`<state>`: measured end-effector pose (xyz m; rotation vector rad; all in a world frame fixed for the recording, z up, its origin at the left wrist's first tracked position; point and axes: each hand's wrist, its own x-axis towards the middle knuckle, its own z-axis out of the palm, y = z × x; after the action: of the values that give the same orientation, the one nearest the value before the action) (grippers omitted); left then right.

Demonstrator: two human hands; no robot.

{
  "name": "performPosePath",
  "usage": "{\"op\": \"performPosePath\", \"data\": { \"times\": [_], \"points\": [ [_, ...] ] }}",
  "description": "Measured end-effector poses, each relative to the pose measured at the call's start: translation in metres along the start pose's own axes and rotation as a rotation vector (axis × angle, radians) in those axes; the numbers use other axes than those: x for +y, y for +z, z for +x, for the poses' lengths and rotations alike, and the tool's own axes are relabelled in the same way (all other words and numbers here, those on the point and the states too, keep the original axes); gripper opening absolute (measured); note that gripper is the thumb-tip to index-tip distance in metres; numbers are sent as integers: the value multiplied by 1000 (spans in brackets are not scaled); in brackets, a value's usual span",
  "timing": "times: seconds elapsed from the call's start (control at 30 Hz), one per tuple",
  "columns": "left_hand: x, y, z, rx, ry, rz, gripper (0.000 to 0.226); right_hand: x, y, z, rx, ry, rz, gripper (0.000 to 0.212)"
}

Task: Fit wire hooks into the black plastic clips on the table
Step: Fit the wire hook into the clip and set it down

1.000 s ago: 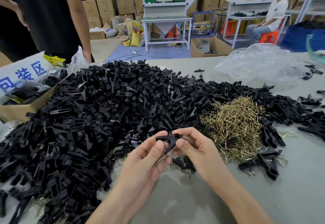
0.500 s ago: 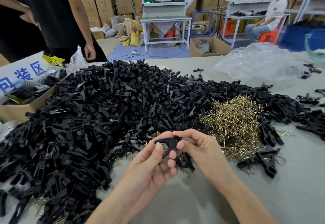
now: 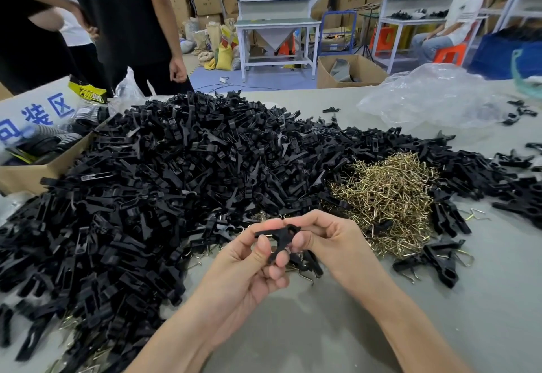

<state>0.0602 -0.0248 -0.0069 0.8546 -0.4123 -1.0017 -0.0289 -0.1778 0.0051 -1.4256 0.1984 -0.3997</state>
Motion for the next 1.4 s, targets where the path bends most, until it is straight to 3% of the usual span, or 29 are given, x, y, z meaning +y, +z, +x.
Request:
{"op": "performPosePath", "data": {
  "times": [0.37, 0.5, 0.6, 0.73, 0.87, 1.0, 1.07, 1.17, 1.3, 1.4],
  "points": [
    [-3, -1, 1, 24, 4, -6, 27, 4, -2, 1, -2, 26, 21, 19],
    [-1, 0, 4, 5, 4, -59, 38, 4, 1, 2, 5, 4, 44, 23],
    [0, 3, 9, 56, 32, -13, 23, 4, -1, 4, 47, 17, 65, 27],
    [1, 7, 8, 109, 130, 207, 30, 0, -2, 2, 74, 27, 121, 29],
    [-3, 16, -2, 204, 305, 819, 35, -6, -4, -2, 151, -21, 85, 22],
    [-13, 46, 9, 358, 440, 871, 19, -10, -17, -9, 265, -85, 37, 10],
    [-18, 65, 21, 304, 458, 916, 8, -13, -31, -16, 340, -128, 114, 15],
    [-31, 109, 50, 166, 465, 972, 13, -22, -64, -33, 474, -175, 334, 30],
    [-46, 211, 119, -45, 430, 952, 9, -42, -116, -59, 717, -250, 537, 32],
    [-57, 287, 166, -243, 303, 1028, 36, -49, -137, -71, 816, -259, 479, 30]
  ]
}}
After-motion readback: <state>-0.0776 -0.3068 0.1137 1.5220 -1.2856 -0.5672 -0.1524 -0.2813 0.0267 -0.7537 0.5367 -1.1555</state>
